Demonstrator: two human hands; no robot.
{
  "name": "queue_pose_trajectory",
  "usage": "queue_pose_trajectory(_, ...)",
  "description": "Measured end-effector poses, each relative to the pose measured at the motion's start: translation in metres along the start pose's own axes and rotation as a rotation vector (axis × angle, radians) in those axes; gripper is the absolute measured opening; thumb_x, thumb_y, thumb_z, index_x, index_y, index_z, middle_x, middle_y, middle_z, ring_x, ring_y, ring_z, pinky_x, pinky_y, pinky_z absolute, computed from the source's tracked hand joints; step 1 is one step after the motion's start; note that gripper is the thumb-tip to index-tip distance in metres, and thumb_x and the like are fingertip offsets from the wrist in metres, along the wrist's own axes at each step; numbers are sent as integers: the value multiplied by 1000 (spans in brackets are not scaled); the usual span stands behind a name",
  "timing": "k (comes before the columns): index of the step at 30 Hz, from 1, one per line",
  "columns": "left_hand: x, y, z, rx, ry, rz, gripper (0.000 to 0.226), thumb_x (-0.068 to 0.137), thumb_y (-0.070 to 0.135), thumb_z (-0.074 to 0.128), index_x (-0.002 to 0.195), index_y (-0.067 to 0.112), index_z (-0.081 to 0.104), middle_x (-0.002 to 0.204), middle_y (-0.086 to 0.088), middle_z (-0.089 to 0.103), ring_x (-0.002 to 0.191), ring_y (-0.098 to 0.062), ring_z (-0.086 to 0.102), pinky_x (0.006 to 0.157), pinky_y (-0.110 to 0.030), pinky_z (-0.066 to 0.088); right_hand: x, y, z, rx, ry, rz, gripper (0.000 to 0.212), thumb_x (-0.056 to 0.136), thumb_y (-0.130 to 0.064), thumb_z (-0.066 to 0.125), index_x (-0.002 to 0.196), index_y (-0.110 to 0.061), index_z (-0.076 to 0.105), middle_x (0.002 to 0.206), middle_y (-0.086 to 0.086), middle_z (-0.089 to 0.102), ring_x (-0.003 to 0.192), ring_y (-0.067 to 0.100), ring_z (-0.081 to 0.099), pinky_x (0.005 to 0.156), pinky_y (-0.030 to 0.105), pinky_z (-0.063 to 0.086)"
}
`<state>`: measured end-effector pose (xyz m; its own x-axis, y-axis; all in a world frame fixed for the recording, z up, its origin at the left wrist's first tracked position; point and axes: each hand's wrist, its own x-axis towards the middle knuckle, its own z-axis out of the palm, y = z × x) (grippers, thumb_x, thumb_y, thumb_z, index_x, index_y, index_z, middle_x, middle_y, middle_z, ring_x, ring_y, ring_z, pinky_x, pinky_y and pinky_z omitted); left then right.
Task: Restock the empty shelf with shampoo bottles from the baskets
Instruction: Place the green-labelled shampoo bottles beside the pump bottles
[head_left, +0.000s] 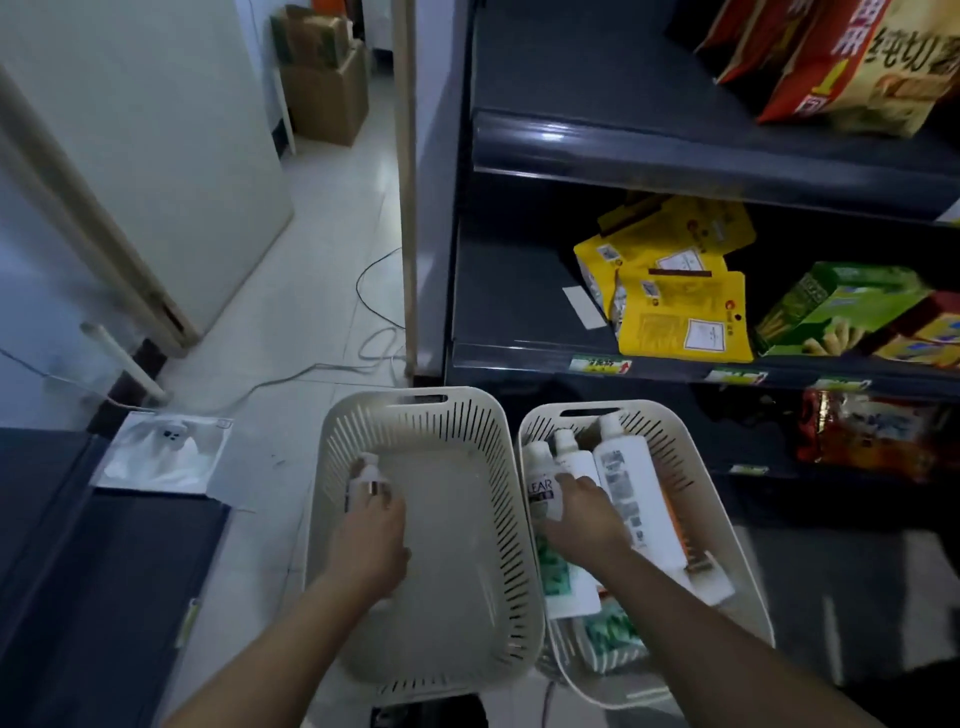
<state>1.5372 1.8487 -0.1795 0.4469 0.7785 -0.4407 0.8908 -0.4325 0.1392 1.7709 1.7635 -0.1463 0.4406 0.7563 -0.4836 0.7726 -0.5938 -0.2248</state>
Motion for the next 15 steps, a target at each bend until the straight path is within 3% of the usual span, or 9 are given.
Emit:
queue_pose_trajectory(9,37,-21,57,-110,-172,-182,43,88,21,53,128,7,45,128,-16,52,114,-33,52,91,-38,45,37,14,32,243,23,229,73,84,-41,67,139,-7,34,124,17,50,114,35,51,84,38,46)
queue_pose_trajectory(13,72,-35,95,-308,-165,-327,64,89,21,46,143,-4,25,125,-26,54,102,-39,60,83,-41,52,51,10,38,254,73,320,74,78,-39,72,134,-3,40,121,18,52,114,35,49,90,40,49)
queue_pose_trajectory(15,92,-46,119,-381,-164,-370,69,88,27,38,144,-9,21,127,-32,53,103,-44,60,87,-44,52,55,7,41,247,97,367,75,77,-37,73,134,-1,41,123,19,50,116,36,47,92,41,47)
